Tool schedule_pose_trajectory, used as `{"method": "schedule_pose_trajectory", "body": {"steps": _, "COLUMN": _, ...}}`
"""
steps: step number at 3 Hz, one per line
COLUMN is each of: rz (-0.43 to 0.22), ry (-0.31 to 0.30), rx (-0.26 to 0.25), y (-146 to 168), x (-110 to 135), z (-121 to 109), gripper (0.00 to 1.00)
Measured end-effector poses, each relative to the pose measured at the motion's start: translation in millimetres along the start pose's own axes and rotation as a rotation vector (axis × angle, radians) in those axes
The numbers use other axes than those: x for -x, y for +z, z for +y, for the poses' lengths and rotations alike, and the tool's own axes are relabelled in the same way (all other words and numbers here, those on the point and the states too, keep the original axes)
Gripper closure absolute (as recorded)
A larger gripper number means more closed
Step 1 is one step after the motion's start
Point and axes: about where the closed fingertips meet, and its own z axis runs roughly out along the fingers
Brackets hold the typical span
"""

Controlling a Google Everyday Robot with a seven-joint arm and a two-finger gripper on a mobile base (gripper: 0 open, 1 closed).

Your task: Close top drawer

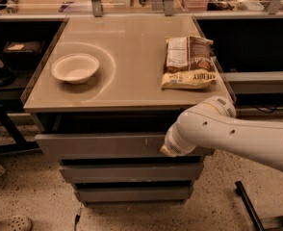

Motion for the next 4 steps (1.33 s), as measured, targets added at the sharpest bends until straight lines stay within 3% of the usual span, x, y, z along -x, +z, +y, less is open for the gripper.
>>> {"method": "schedule_pose_trajectory", "body": {"steps": 1, "rz": -0.001, "ry": 0.002, "rx": -0.005, "y": 0.2, "x": -0.4, "z": -1.7, "gripper": 1.00}}
{"method": "schedule_pose_trajectory", "body": {"steps": 2, "rz": -0.012, "ry": 0.010, "rx": -0.042, "y": 5.8, "x": 8.3, "z": -22.5, "gripper": 1.00}}
{"method": "schedule_pose_trajectory", "body": {"steps": 3, "rz": -0.012, "ry": 0.010, "rx": -0.042, "y": 4.9, "x": 6.6, "z": -21.3, "gripper": 1.00}}
{"method": "schedule_pose_trajectory", "body": {"steps": 4, "rz": 0.042, "ry": 0.058, "rx": -0.016, "y": -30.0, "x": -27.8, "z": 5.4, "gripper": 1.00}}
